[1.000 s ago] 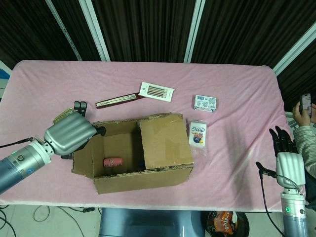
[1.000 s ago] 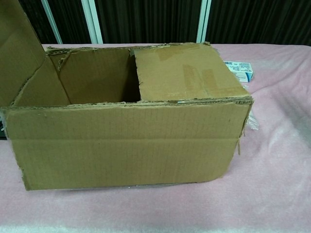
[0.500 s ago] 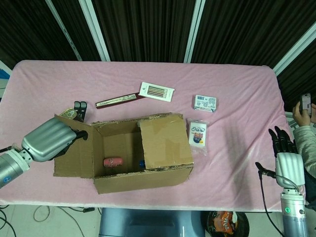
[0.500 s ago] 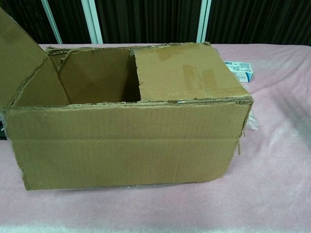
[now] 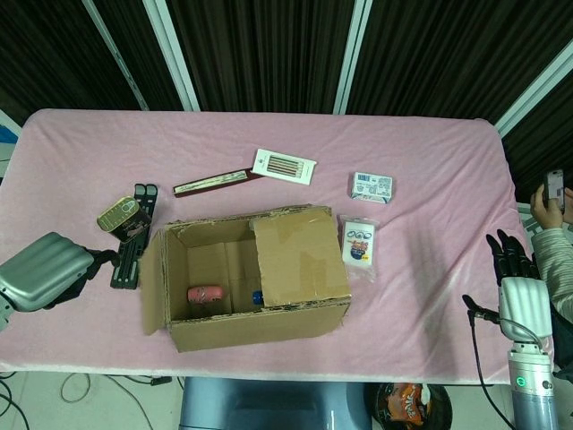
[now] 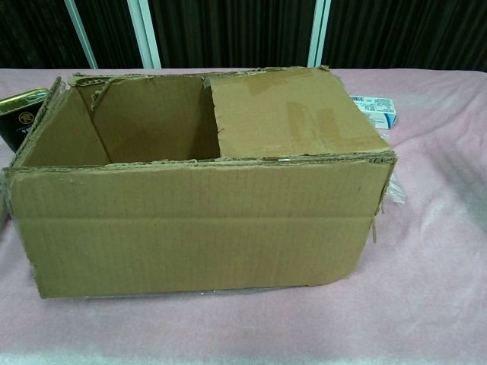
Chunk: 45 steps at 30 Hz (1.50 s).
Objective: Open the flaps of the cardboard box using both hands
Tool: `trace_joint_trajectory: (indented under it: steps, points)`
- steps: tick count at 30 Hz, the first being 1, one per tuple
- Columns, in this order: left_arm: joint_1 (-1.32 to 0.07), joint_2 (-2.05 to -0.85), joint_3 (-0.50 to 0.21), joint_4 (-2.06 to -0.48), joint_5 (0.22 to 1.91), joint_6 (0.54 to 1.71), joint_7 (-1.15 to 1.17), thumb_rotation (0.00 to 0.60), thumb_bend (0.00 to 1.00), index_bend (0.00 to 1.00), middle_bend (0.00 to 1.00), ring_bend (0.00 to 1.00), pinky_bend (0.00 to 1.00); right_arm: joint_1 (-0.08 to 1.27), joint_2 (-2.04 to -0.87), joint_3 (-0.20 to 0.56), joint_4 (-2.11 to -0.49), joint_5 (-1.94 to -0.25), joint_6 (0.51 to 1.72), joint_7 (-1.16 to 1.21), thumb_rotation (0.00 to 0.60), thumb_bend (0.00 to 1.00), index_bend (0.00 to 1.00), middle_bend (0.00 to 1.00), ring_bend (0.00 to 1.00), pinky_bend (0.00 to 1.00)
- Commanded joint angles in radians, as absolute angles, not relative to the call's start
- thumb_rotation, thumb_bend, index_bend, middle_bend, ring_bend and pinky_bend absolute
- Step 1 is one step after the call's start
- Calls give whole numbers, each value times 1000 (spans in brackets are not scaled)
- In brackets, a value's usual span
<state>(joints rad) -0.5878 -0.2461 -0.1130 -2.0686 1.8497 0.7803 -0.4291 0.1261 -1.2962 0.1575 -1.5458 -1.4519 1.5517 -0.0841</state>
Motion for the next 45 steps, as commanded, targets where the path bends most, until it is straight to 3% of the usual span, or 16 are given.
trace_joint_trajectory:
  steps: [1,5,9,18,27,31,37,45]
  points:
    - [-517,-305,-97,-2049,1777,889,-384,600,651,247,431,504,570,126,-1295,157,-1547,-1452,1551,-84,600,171,0,0,0,219]
    - [-382,-457,-82,-2052,1642,1113,-161,600,271,140,203,230,322,128,-1292,157,-1552,-1455,1548,-86,600,172,0,0,0,219]
    - [-276,-634,-67,-2045,1587,1295,38,600,131,51,42,64,142,132,-1284,154,-1568,-1459,1540,-102,600,172,0,0,0,219]
    - [-150,-916,-42,-1912,1537,1487,176,600,122,3,0,23,89,164,-1241,168,-1643,-1491,1517,-110,600,171,0,0,0,219]
    - [-121,-1009,-48,-1813,1530,1536,76,600,122,0,0,23,90,283,-1150,243,-1729,-1551,1430,-92,600,197,0,0,0,219]
    - [-121,-1010,-49,-1798,1532,1533,45,600,122,0,0,23,90,392,-1104,312,-1774,-1579,1347,-70,600,359,4,12,1,220]
    - [-121,-1003,-54,-1794,1515,1519,-3,600,123,0,0,23,91,574,-1080,386,-1818,-1603,1188,-75,600,617,174,151,81,230]
    - [-124,-1006,-57,-1781,1506,1503,-10,600,123,0,0,23,93,775,-1119,385,-1843,-1615,976,-140,600,684,230,205,93,230]
